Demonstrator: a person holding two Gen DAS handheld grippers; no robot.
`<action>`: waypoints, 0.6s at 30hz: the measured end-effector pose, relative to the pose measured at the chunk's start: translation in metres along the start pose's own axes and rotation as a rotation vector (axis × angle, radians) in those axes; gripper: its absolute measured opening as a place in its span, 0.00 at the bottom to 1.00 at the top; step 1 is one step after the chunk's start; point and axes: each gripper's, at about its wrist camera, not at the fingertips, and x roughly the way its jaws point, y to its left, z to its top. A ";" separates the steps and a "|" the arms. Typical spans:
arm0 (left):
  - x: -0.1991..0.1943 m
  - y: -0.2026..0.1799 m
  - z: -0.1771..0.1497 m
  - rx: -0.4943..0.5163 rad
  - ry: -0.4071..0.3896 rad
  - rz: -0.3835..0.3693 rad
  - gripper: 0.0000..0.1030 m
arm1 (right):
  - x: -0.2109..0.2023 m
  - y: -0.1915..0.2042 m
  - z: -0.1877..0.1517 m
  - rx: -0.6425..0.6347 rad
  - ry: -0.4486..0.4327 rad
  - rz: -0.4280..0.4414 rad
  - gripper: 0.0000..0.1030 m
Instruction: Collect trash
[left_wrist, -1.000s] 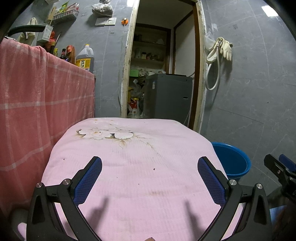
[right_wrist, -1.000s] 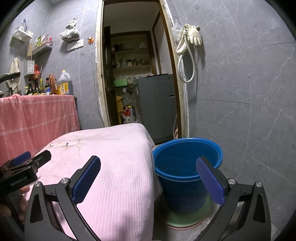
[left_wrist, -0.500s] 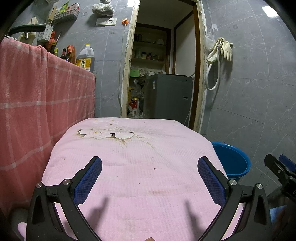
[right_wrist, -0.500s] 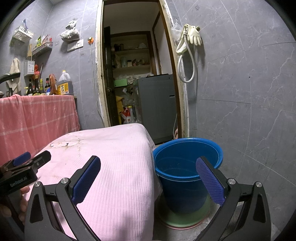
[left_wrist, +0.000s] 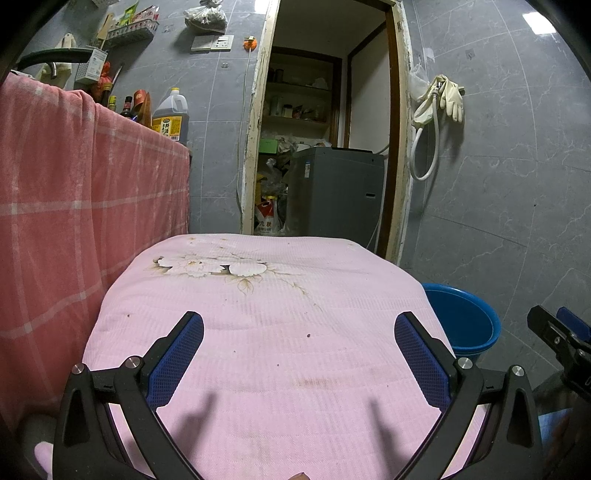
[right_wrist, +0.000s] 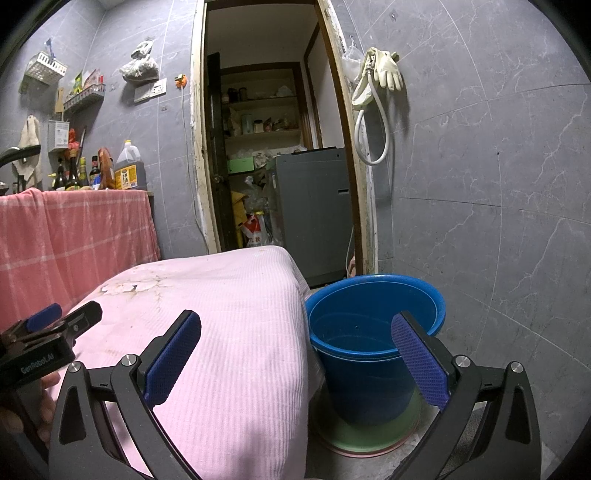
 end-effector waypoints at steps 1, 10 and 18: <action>0.000 0.000 0.000 0.000 0.000 0.000 0.98 | 0.000 0.000 0.000 0.001 0.000 0.000 1.00; 0.000 0.000 -0.001 -0.001 -0.001 0.002 0.98 | 0.000 0.000 0.000 0.001 0.000 0.000 1.00; 0.000 0.001 -0.001 -0.001 -0.001 0.000 0.98 | 0.000 0.000 0.000 0.001 0.001 0.000 1.00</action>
